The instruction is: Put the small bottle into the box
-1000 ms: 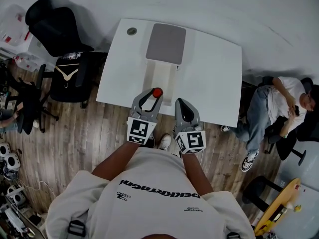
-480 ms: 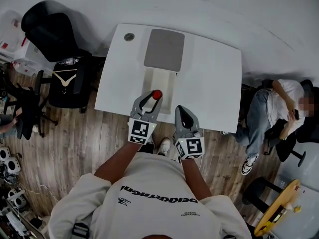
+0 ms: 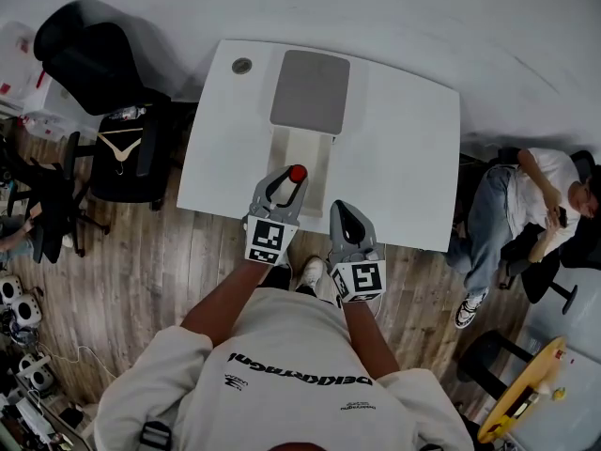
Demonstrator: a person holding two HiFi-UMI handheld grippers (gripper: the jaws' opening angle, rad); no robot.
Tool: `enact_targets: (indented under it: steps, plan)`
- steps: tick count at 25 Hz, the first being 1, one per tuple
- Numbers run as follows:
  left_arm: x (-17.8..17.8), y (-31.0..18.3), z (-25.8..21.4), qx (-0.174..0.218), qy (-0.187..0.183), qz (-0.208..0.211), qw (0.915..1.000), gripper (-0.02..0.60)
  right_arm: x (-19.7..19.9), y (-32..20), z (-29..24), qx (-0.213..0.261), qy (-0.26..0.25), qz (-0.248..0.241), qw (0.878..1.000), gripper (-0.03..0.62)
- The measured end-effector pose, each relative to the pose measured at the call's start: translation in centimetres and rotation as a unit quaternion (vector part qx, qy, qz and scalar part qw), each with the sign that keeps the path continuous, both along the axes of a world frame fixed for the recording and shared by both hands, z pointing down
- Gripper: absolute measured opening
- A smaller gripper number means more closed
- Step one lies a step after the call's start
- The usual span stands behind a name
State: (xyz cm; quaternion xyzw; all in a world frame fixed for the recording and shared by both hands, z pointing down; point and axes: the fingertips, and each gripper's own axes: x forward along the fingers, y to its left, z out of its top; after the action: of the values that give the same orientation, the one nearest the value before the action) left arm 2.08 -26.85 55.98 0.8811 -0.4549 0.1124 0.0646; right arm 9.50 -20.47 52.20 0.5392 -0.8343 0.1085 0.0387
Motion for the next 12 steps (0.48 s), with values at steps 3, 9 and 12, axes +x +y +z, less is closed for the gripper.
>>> enact_targets:
  steps: [3,9,12]
  plan:
    - [-0.1,-0.7,1.0,-0.006,-0.001,-0.003,1.0000,0.127,-0.2,-0.3,0.2,-0.003,0.001,0.000,1.000,-0.002]
    - [0.3,-1.9,2.9,-0.013,-0.013,-0.001,0.9998,0.128,-0.1,-0.6,0.9,-0.009,0.000,0.000,1.000,-0.002]
    - [0.6,-2.4,3.7,-0.018,-0.019,-0.001,0.9997,0.129,0.1,-0.7,1.1,-0.012,-0.001,0.001,1.000,-0.002]
